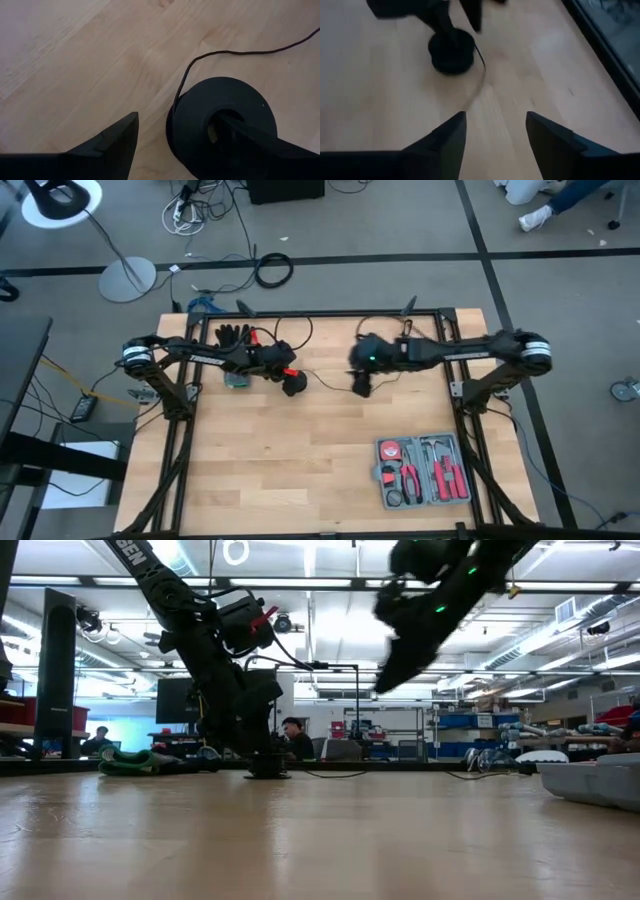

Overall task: Coil cords
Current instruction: Uncoil the black wire from the spool

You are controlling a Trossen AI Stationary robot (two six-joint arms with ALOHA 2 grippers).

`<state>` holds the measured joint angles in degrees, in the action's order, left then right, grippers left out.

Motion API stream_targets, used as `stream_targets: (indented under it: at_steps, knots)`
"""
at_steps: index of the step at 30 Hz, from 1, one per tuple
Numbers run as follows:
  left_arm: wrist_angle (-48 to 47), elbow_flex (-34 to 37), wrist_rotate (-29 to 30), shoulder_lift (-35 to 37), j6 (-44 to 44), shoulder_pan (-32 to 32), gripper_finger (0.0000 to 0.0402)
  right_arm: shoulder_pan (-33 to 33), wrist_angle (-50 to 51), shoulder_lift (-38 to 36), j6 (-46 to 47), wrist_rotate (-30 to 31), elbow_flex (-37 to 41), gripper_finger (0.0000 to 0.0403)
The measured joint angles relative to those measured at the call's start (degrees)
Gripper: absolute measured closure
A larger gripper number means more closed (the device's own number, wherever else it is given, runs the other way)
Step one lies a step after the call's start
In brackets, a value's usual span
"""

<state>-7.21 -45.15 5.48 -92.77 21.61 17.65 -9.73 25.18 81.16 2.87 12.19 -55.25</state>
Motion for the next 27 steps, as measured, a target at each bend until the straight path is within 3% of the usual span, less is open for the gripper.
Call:
stream_targets:
  at_steps: [6, 10, 18, 22, 27]
  knots:
    - [0.0, 0.0, 0.0, 0.0, 0.0, 0.0, 0.0138, -0.2, -24.7, 14.4, -9.3, -4.1, 0.1, 0.0196]
    - [0.0, 0.0, -0.3, 0.0, 0.0, 0.0, 0.0138, -0.3, -32.6, 23.7, -12.6, -4.5, -1.5, 0.0200]
    - [0.1, 0.0, -0.7, 0.0, 0.0, 0.0, 0.0138, -2.2, -33.9, 34.8, -13.7, -4.8, -9.0, 0.0222]
    - [0.0, 0.0, -0.8, 0.0, 0.0, 0.0, 0.0138, -3.3, -34.4, 38.0, -13.5, -10.0, -12.0, 0.0241]
    - [0.0, 0.0, -0.8, 0.0, 0.1, 0.0, 0.0138, -3.9, -31.3, 38.7, -12.3, -11.5, -13.5, 0.0313]
